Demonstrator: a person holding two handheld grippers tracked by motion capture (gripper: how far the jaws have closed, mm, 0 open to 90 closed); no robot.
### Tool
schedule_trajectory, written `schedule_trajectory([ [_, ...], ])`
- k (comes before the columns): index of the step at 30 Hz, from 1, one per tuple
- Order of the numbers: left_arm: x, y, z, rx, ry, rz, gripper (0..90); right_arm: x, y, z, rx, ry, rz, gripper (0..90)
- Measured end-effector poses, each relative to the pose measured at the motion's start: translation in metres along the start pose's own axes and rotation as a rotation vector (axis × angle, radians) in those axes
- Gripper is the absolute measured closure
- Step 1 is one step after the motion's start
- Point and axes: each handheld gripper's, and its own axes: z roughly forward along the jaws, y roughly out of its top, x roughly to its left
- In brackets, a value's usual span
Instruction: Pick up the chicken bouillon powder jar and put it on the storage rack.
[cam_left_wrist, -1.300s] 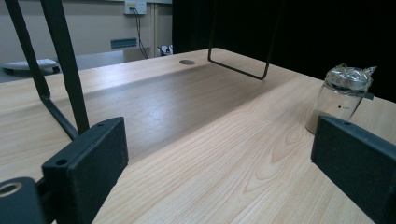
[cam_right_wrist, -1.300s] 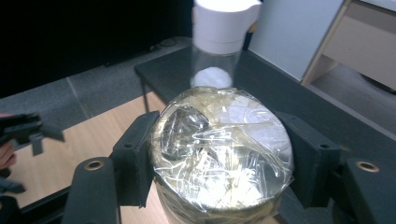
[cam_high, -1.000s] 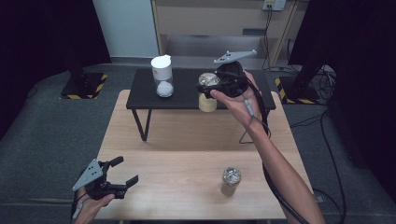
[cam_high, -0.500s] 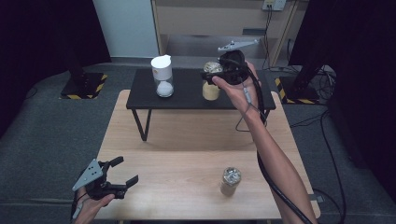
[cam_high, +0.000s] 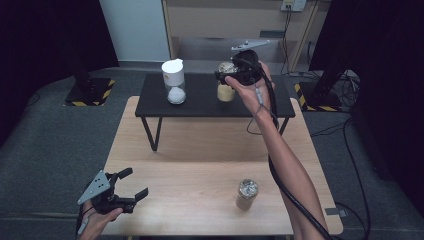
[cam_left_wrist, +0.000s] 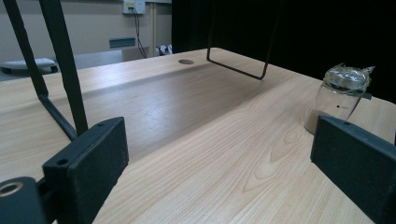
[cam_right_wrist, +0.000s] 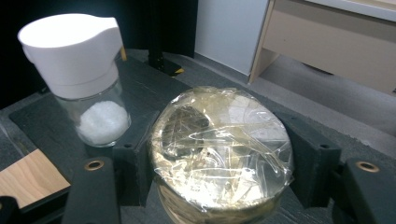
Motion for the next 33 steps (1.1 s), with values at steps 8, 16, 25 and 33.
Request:
schedule_trajectory([
  [8, 0.000, 0.000, 0.000, 0.001, 0.000, 0.001, 3.1, 0.002, -0.002, 0.013, 0.007, -0.003, -0.006, 35.5],
  [16, 0.000, 0.000, 0.000, 0.000, 0.000, 0.002, 3.1, 0.004, -0.004, 0.021, 0.007, 0.009, 0.005, 35.5],
  [25, 0.000, 0.000, 0.000, 0.001, 0.000, 0.004, 3.2, 0.003, -0.006, 0.026, 0.008, 0.003, 0.010, 35.5],
  [33, 0.000, 0.000, 0.000, 0.000, -0.001, 0.002, 3.3, 0.003, -0.010, 0.031, 0.014, 0.003, 0.012, 35.5],
])
